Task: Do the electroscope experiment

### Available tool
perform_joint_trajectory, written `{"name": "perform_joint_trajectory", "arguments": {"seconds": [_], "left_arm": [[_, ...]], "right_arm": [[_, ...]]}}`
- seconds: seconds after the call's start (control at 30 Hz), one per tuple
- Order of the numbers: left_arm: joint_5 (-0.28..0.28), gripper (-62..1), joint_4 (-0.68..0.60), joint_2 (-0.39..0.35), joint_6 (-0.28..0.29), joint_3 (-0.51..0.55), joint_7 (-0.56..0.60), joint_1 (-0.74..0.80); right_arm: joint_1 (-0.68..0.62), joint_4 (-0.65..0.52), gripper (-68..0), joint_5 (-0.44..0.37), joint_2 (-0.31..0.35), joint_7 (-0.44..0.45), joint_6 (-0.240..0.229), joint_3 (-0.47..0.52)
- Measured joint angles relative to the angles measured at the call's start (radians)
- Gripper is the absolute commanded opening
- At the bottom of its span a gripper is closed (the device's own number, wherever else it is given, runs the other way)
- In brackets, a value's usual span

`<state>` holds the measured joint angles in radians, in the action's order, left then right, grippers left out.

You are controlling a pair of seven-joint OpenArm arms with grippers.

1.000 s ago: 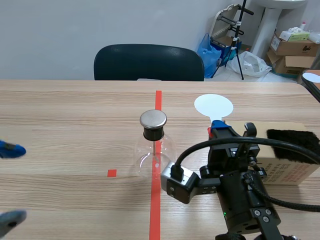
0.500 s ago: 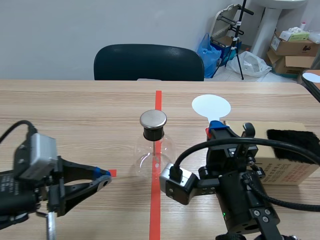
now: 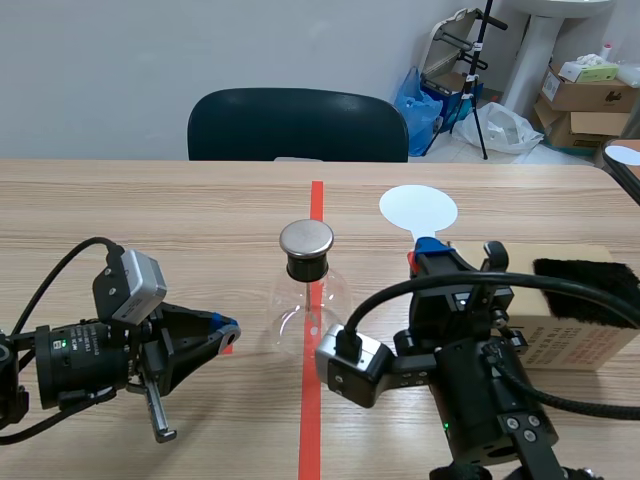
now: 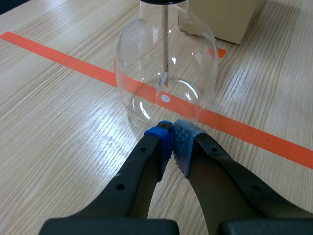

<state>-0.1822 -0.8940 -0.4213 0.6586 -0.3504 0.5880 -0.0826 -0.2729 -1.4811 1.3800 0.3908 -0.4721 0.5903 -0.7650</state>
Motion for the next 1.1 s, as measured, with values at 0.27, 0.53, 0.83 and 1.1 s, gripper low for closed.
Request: {"name": "perform_joint_trajectory", "arguments": {"seconds": [0.27, 0.53, 0.83, 1.1], "left_arm": [[0.000, -59.2, -0.009, 0.000, -0.003, 0.000, 0.000, 0.002], [0.000, -59.2, -0.009, 0.003, -0.010, 0.000, 0.000, 0.002], [0.000, -59.2, -0.009, 0.003, -0.010, 0.000, 0.000, 0.002], [0.000, -59.2, -0.009, 0.003, -0.018, 0.000, 0.000, 0.002]], "right_arm": [[0.000, 0.000, -66.5, 0.000, 0.000, 0.000, 0.000, 0.000], [0.000, 0.000, -66.5, 0.000, 0.000, 0.000, 0.000, 0.000], [0.000, 0.000, -66.5, 0.000, 0.000, 0.000, 0.000, 0.000], [0.000, 0.000, -66.5, 0.000, 0.000, 0.000, 0.000, 0.000]]}}
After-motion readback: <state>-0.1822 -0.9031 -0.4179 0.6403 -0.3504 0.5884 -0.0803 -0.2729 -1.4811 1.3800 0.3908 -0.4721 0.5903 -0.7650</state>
